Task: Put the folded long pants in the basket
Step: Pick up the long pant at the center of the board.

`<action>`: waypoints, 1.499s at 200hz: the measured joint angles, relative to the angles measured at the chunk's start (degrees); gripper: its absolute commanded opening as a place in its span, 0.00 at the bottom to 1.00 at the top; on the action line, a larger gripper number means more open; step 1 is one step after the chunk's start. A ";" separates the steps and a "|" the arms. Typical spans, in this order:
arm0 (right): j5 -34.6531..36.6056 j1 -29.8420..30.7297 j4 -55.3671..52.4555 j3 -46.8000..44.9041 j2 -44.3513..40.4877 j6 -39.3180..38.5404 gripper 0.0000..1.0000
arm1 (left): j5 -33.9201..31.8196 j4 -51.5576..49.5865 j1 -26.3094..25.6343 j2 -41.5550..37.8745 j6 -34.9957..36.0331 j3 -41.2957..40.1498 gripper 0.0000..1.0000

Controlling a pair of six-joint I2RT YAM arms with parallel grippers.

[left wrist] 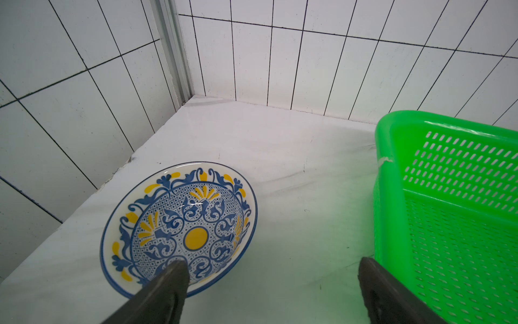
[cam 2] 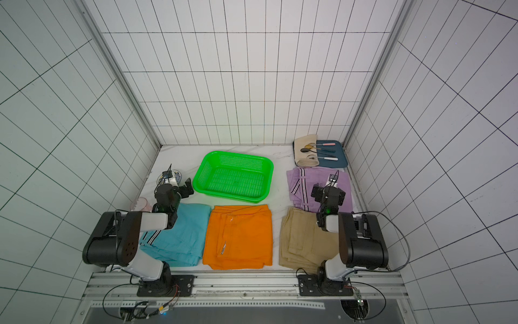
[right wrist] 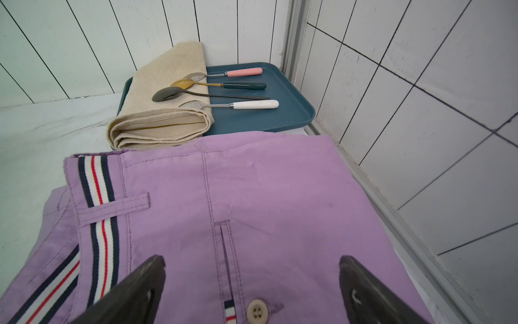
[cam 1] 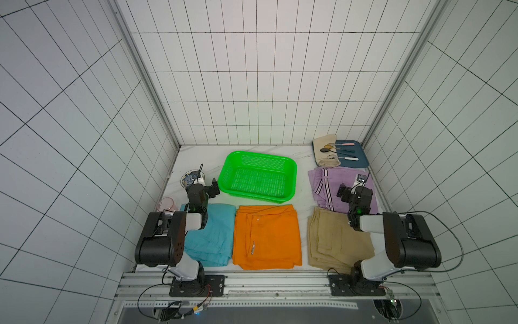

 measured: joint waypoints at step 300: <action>-35.78 31.36 -48.61 1.46 -30.97 33.66 0.83 | 9.55 -66.23 -12.07 -58.95 -29.99 15.67 0.98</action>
